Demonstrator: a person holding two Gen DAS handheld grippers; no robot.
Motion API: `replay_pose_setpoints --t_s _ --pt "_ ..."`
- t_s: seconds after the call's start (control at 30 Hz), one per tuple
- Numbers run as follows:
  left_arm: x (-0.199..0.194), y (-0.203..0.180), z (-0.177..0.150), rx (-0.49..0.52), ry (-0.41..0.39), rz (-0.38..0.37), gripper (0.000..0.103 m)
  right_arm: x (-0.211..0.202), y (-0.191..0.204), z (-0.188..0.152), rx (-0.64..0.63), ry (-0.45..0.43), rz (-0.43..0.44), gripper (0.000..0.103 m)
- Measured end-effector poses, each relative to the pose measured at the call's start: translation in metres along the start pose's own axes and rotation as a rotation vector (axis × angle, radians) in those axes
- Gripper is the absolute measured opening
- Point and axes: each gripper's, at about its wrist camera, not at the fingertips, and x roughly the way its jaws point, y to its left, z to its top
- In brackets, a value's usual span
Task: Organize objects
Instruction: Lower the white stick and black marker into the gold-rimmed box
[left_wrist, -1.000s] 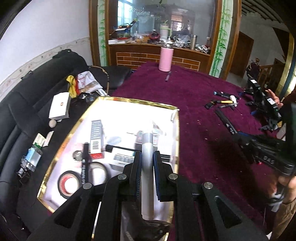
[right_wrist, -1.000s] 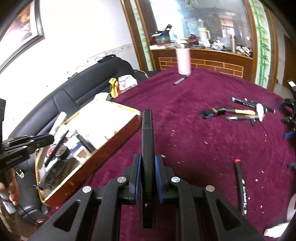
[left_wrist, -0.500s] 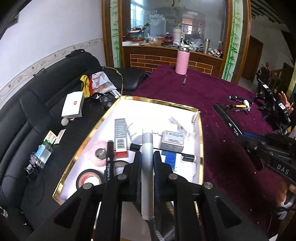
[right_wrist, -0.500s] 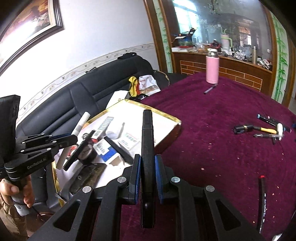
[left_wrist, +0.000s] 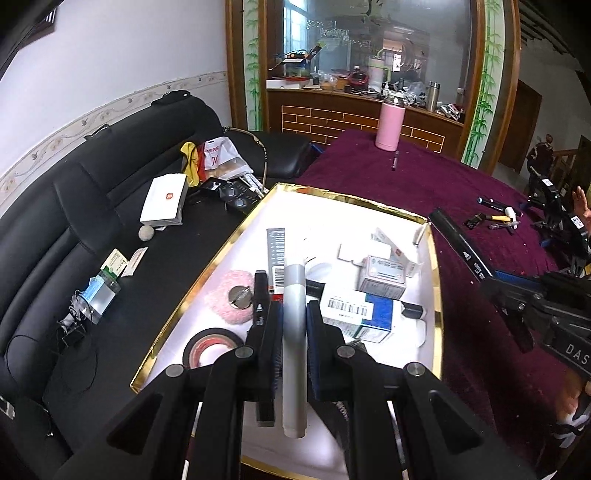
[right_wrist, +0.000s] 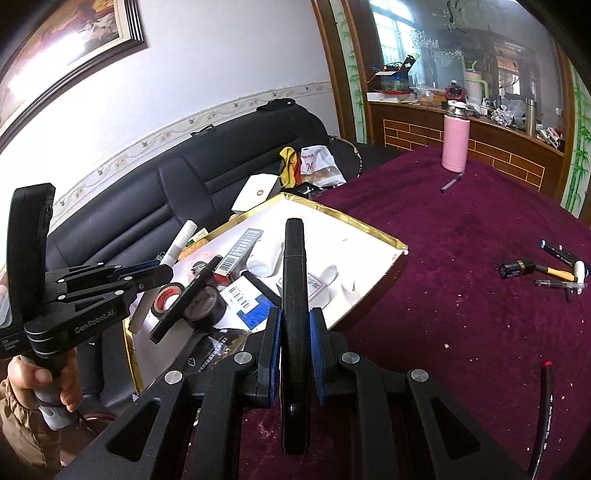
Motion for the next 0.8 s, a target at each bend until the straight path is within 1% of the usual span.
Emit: replay_pose_setpoints --t_s 0.3,0.8 --pt "0.006 0.014 -0.006 -0.035 0.017 0.011 0.012 0.008 0.008 0.004 -0.006 0.011 0.018 0.016" --pt "0.015 0.025 -0.010 -0.051 0.032 0.020 0.012 0.020 0.018 0.007 -0.023 0.030 0.030 0.016"
